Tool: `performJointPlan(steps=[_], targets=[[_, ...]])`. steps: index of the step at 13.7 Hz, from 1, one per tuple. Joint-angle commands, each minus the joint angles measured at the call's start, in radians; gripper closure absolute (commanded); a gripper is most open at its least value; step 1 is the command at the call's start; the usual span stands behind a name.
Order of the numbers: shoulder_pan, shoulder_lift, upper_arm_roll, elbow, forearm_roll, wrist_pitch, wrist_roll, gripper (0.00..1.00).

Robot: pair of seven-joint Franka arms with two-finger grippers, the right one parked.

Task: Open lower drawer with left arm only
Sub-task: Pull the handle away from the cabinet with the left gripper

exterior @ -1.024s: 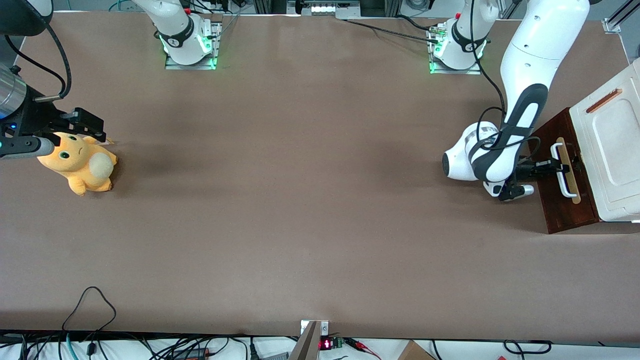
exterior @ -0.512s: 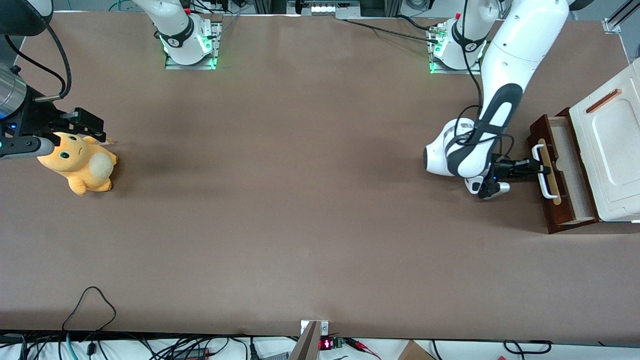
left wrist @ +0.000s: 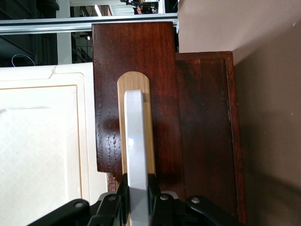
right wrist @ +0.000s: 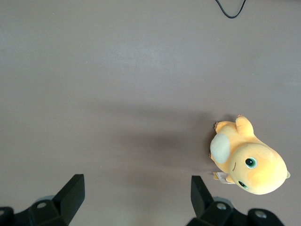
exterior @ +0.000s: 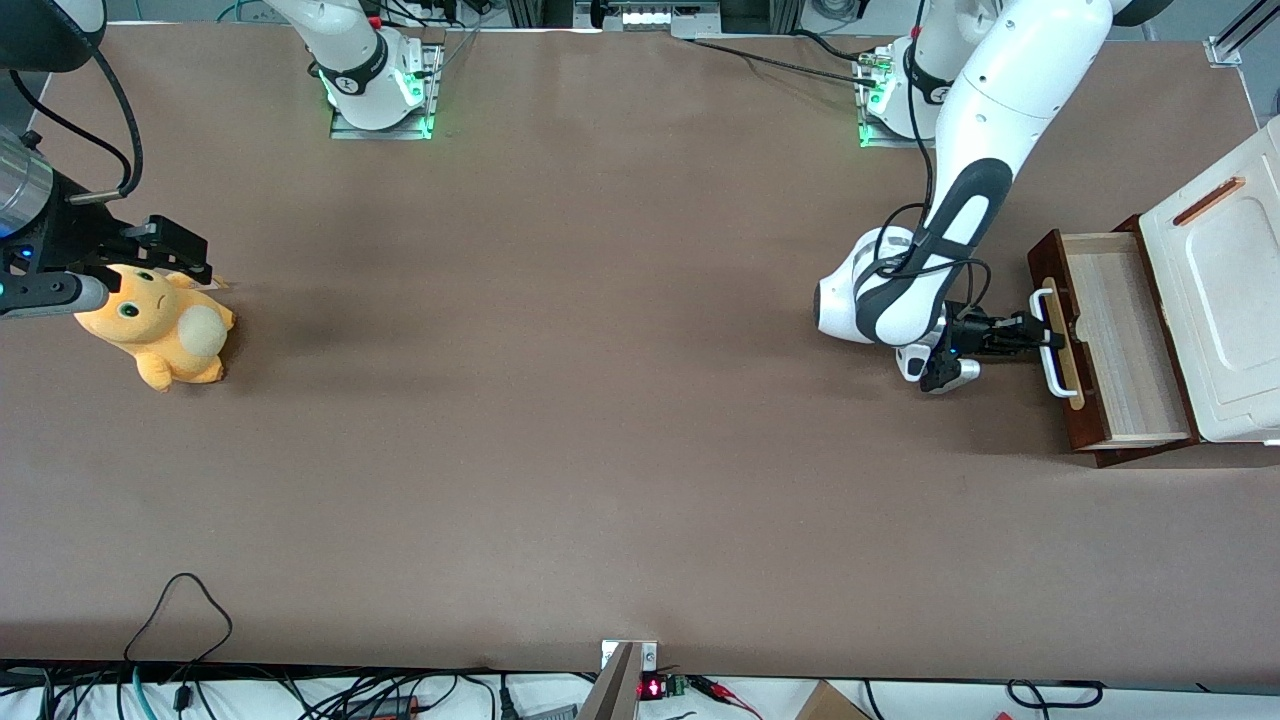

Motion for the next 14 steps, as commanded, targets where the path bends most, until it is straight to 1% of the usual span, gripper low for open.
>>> performJointPlan(steps=[1,2,3,5,7,9,11,13,14], targets=[[-0.009,0.013,0.0,0.026,-0.021,-0.027,0.01,0.59],[-0.007,0.013,0.0,0.024,-0.021,-0.027,0.016,0.19],[-0.007,0.011,0.0,0.024,-0.021,-0.025,0.018,0.02],[-0.007,0.007,-0.001,0.027,-0.021,-0.021,0.016,0.01],[-0.007,-0.002,-0.004,0.058,-0.051,-0.019,0.018,0.0],[-0.007,-0.018,-0.032,0.099,-0.094,-0.019,0.024,0.0],[-0.007,-0.044,-0.052,0.11,-0.113,-0.018,0.044,0.0],[-0.007,-0.071,-0.055,0.145,-0.165,-0.013,0.082,0.0],[-0.007,-0.088,-0.055,0.177,-0.226,0.007,0.123,0.0]])
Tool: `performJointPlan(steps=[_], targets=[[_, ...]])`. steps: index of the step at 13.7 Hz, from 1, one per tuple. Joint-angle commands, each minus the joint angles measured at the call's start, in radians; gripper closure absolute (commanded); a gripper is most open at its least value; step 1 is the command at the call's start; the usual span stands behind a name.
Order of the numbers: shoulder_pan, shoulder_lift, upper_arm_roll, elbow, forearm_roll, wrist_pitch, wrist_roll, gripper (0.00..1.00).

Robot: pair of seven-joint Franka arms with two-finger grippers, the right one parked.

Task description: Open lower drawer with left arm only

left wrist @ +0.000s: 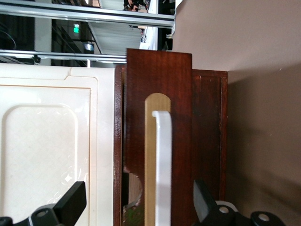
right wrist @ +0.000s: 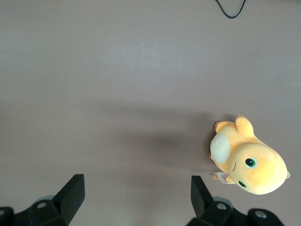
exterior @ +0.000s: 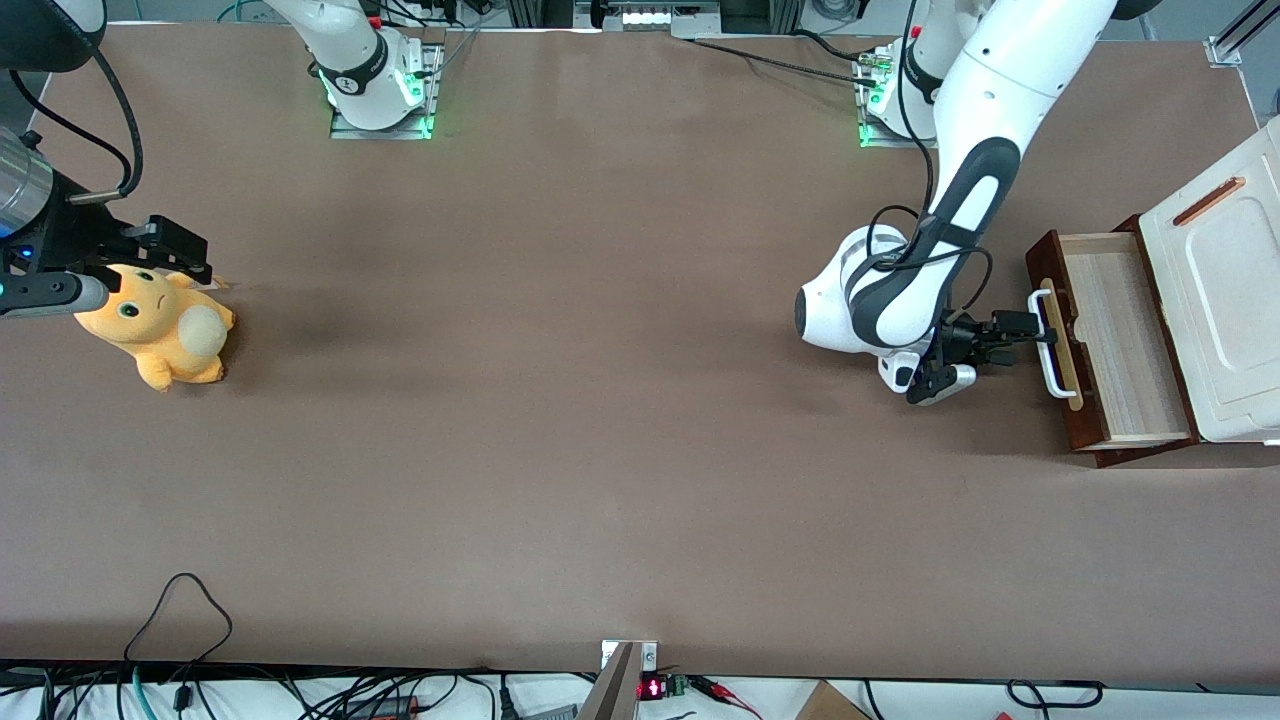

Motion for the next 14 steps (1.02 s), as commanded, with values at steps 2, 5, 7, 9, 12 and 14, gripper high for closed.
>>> performJointPlan(steps=[2,5,7,9,12,14], targets=[[0.008,-0.095,0.005,0.105,-0.213,0.092,0.187,0.0],[0.041,-0.195,0.008,0.177,-0.418,0.14,0.342,0.0],[0.065,-0.264,0.018,0.25,-0.622,0.14,0.469,0.0],[0.091,-0.337,0.043,0.29,-0.751,0.142,0.623,0.0],[0.116,-0.452,0.139,0.306,-1.005,0.157,0.802,0.0],[0.123,-0.497,0.228,0.306,-1.159,0.182,0.966,0.0]])
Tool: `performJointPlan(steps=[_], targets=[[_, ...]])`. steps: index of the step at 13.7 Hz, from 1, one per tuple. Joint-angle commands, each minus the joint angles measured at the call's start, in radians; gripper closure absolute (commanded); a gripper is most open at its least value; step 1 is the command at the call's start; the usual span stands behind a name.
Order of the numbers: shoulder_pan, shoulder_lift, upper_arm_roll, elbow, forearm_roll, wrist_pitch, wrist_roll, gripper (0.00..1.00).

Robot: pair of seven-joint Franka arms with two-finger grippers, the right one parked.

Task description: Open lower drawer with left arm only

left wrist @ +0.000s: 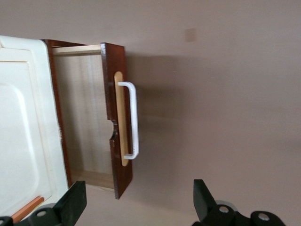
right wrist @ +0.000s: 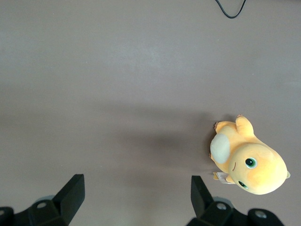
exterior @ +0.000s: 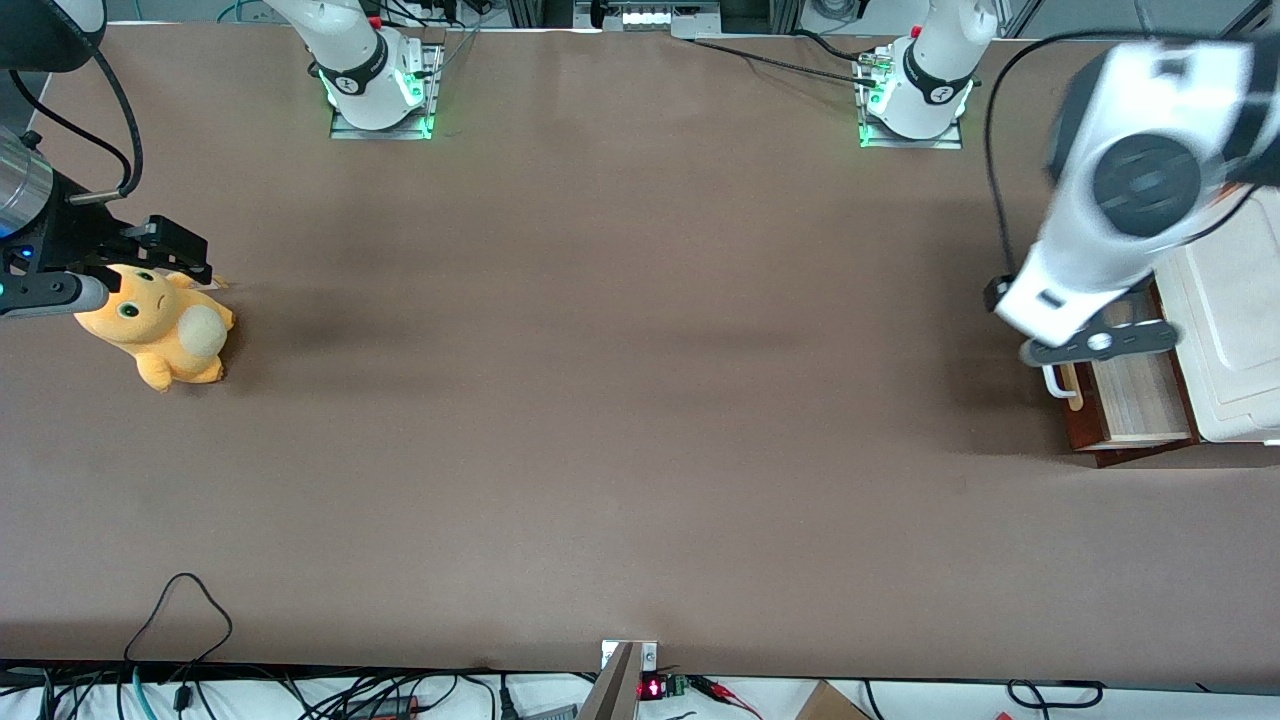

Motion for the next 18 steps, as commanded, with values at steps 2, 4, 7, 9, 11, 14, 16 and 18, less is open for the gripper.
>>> performJointPlan(steps=[2,4,7,9,11,14,16,18], targets=[[0.038,-0.063,0.121,-0.015,-0.229,0.033,0.261,0.0],[0.048,-0.093,0.129,-0.035,-0.242,0.033,0.279,0.0],[0.05,-0.123,0.129,-0.062,-0.24,0.053,0.318,0.0],[0.051,-0.123,0.129,-0.056,-0.24,0.061,0.322,0.0],[0.05,-0.123,0.128,-0.052,-0.226,0.061,0.32,0.0],[0.05,-0.123,0.126,-0.052,-0.226,0.061,0.323,0.0],[0.05,-0.123,0.126,-0.052,-0.226,0.059,0.323,0.0],[0.05,-0.123,0.126,-0.05,-0.226,0.059,0.323,0.0]])
